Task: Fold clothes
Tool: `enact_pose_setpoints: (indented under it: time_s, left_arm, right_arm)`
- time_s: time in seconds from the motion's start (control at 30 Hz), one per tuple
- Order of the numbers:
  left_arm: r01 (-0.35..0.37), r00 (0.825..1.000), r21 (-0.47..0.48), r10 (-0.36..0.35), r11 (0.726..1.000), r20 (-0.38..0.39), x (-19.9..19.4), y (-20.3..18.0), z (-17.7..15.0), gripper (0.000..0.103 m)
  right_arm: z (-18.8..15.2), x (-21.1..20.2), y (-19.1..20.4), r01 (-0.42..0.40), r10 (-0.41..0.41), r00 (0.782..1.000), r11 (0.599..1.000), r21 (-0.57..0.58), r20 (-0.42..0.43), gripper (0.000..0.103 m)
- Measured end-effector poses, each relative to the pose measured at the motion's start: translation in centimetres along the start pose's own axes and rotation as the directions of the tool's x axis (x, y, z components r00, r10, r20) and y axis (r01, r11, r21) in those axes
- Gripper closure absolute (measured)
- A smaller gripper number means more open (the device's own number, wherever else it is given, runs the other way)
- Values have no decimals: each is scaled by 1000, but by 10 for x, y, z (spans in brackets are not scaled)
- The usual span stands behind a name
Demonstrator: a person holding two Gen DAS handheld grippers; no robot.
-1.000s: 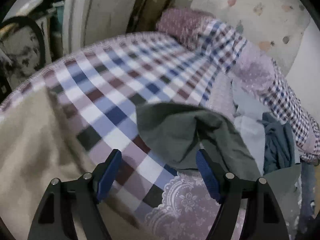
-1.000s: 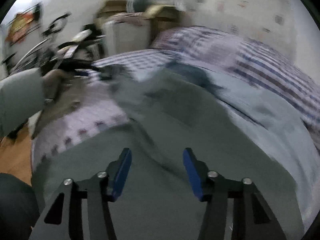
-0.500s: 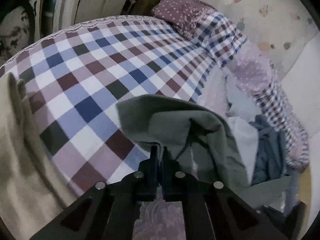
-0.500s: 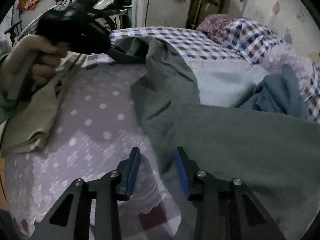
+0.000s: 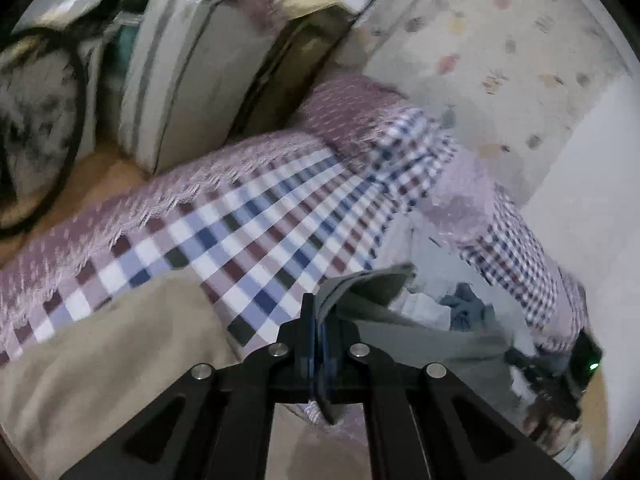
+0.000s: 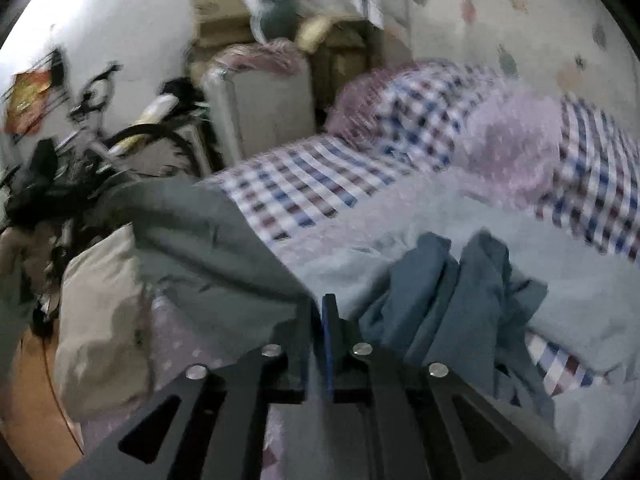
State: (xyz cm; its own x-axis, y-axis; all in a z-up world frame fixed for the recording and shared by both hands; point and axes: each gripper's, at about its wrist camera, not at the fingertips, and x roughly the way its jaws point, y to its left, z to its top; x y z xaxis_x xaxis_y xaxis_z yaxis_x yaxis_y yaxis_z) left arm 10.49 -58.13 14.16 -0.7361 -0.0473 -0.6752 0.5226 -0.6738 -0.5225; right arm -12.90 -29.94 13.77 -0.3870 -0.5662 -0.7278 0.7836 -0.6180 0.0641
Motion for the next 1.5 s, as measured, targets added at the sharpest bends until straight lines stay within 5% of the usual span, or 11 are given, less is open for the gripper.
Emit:
enact_pose_setpoints:
  time_s: [0.13, 0.27, 0.5, 0.7, 0.73, 0.77, 0.83, 1.03, 1.17, 1.3, 1.5]
  left_arm:
    - [-32, 999, -34, 31, 999, -29, 36, 23, 4, 50]
    - [-22, 1000, -37, 23, 999, 2, 36, 45, -9, 31]
    - [-126, 992, 162, 121, 979, 43, 36, 41, -25, 31]
    - [-229, 970, 374, 242, 899, 12, 87, 0, -24, 31]
    - [-236, 967, 385, 256, 892, 1, 96, -5, -23, 44]
    - [-247, 962, 382, 273, 891, -16, 106, -8, -21, 90]
    - [-267, 955, 337, 295, 903, -33, 113, -8, -17, 101]
    - [-75, 989, 31, 70, 997, 132, 37, 8, 18, 101]
    - [-226, 964, -92, 236, 970, 124, 41, 20, 38, 96]
    - [-461, 880, -164, 473, 872, 41, 64, 32, 39, 74]
    - [-176, 974, 129, 153, 976, 169, 68, -72, 14, 37]
  right_arm:
    - [6, 42, -4, 102, -97, 987, 994, 39, -126, 84]
    - [-4, 25, 7, 95, -96, 993, 995, -10, -65, 62]
    - [-28, -7, 17, 51, -52, 999, 998, -24, -8, 60]
    - [-47, -27, 26, 15, -15, 1000, 999, -39, 3, 60]
    - [-50, -29, 26, 16, -15, 1000, 999, -42, 5, 60]
    - [-51, -31, 24, 20, -20, 1000, 999, -41, 6, 60]
    - [-55, -38, 20, 22, -21, 1000, 999, -38, 10, 60]
    - [-69, -76, -7, 56, -56, 997, 998, -15, 51, 60]
    - [-85, -106, -41, 92, -95, 993, 995, 49, 69, 60]
    - [-108, -136, -80, 131, -142, 987, 982, 138, 74, 56]
    - [-148, -186, -137, 191, -214, 973, 955, 228, 82, 50]
